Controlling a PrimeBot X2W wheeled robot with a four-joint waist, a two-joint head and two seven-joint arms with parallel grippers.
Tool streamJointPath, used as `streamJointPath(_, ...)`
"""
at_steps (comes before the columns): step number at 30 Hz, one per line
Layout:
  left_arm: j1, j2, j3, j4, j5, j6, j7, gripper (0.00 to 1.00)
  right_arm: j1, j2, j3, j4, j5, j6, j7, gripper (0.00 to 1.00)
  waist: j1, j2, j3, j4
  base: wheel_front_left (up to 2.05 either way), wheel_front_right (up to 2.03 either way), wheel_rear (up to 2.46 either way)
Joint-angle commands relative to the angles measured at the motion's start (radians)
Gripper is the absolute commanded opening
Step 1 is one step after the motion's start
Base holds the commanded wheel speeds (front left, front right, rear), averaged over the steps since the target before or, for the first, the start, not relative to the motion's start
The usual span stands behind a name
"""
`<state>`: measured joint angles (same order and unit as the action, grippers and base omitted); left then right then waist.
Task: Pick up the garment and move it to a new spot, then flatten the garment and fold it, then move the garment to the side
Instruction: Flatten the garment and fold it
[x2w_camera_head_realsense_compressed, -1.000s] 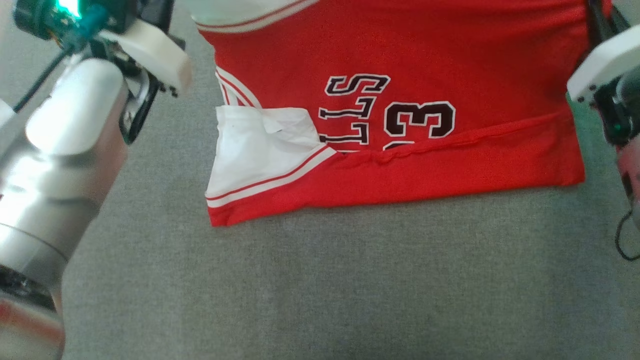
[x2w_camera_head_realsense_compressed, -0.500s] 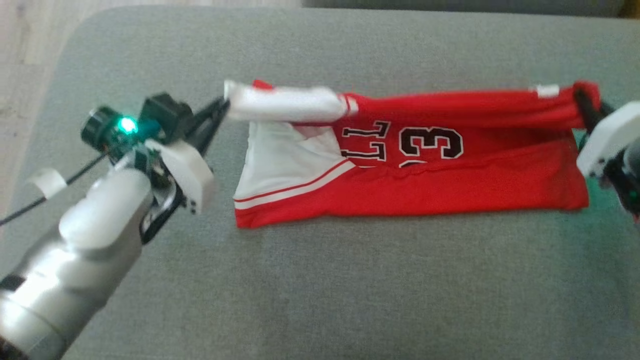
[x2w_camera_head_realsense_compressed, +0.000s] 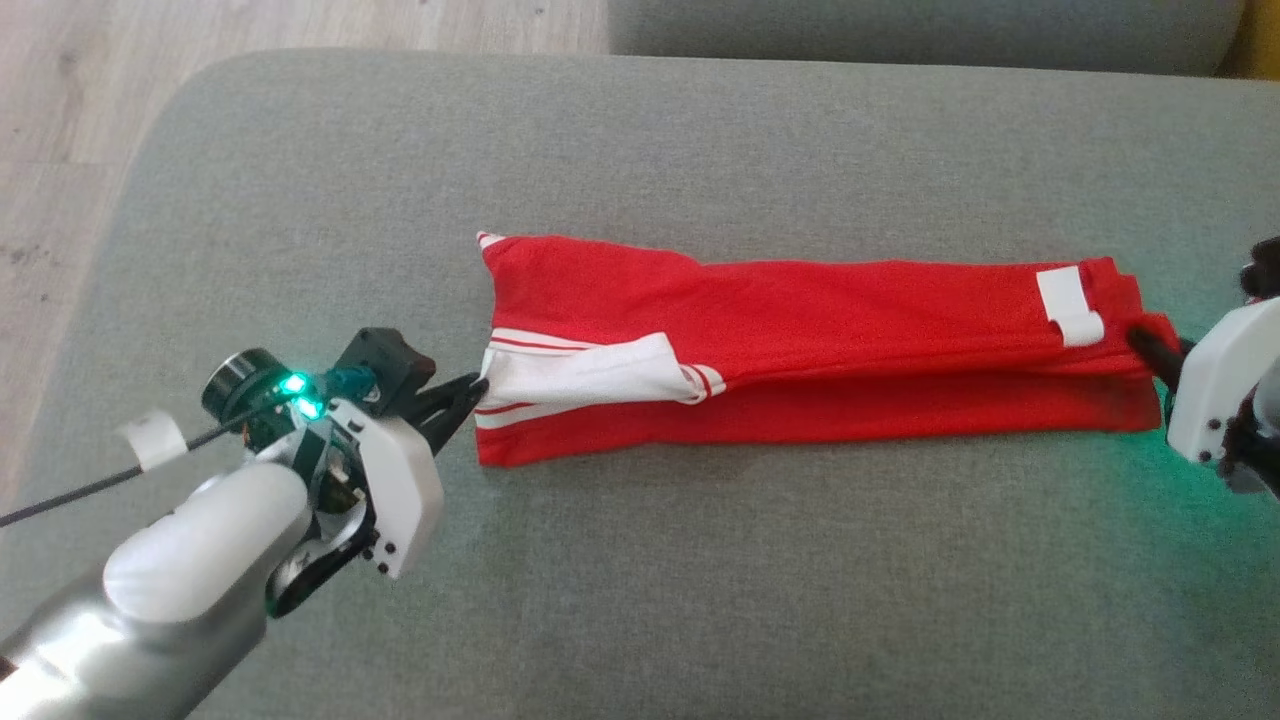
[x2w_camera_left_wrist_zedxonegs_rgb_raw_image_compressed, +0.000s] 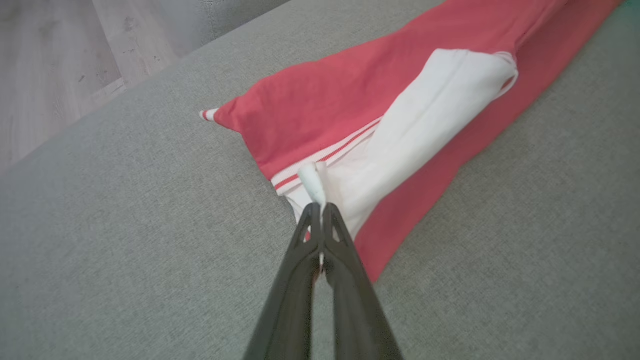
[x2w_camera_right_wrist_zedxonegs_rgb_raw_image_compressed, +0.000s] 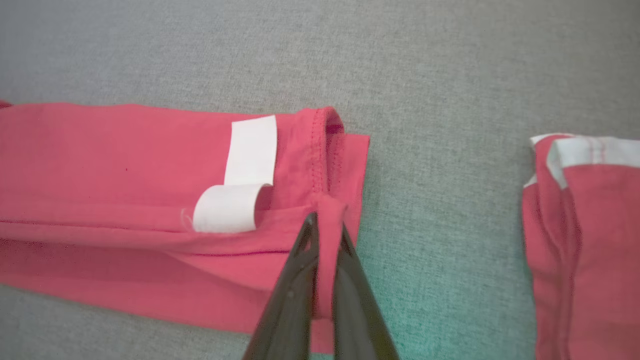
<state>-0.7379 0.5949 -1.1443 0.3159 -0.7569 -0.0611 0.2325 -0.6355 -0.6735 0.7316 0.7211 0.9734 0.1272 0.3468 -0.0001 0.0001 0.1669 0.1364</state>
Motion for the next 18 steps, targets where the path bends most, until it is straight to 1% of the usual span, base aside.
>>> streamJointPath(1, -0.034, 0.05, 0.032, -0.023, 0.003, 0.01, 0.007, 0.0, 0.011, -0.049, 0.014, -0.021, -0.01, 0.003, 0.007, 0.0, 0.0001, -0.0001, 0.003, -0.003, 0.0, 0.0, 0.0)
streamJointPath(4, -0.032, 0.063, 0.018, -0.039, 0.025, 0.024, 0.017, 0.0, 0.005, -0.06, 0.044, -0.035, -0.023, 0.003, 0.018, 0.0, 0.0001, -0.0001, 0.008, -0.011, 0.0, 0.0, 0.0)
streamJointPath(7, -0.028, 0.065, 0.008, -0.044, 0.039, 0.033, 0.019, 0.0, 0.003, -0.055, 0.058, -0.039, -0.013, 0.003, 0.029, 0.0, 0.0001, -0.0001, 0.009, -0.017, 0.0, 0.0, 0.0)
streamJointPath(11, -0.027, 0.061, -0.008, -0.036, 0.06, 0.041, 0.019, 0.0, 0.002, -0.052, 0.076, -0.04, -0.008, 0.003, 0.032, 0.0, 0.0001, -0.0001, 0.01, -0.022, 0.0, 0.0, 0.0)
streamJointPath(15, -0.023, 0.046, -0.018, -0.022, 0.066, 0.046, 0.014, 0.0, 0.001, -0.05, 0.087, -0.031, 0.007, 0.003, 0.043, 0.0, 0.0001, -0.0001, 0.01, -0.027, 0.0, 0.0, 0.0)
streamJointPath(16, -0.021, 0.041, -0.02, -0.019, 0.067, 0.047, 0.013, 0.22, 0.001, -0.048, 0.084, -0.027, 0.014, 0.003, 0.042, 0.37, 0.0001, -0.0001, 0.009, -0.028, 0.0, 0.0, 0.0)
streamJointPath(17, -0.02, 0.037, -0.021, -0.016, 0.068, 0.048, 0.01, 0.43, 0.0, -0.045, 0.079, -0.026, 0.023, 0.003, 0.039, 0.81, 0.0001, -0.0001, 0.008, -0.029, 0.0, 0.0, 0.0)
streamJointPath(18, -0.019, 0.034, -0.022, -0.014, 0.068, 0.049, 0.008, 0.79, -0.001, -0.043, 0.074, -0.026, 0.034, 0.003, 0.038, 1.0, 0.0001, -0.0001, 0.006, -0.029, 0.0, 0.0, 0.0)
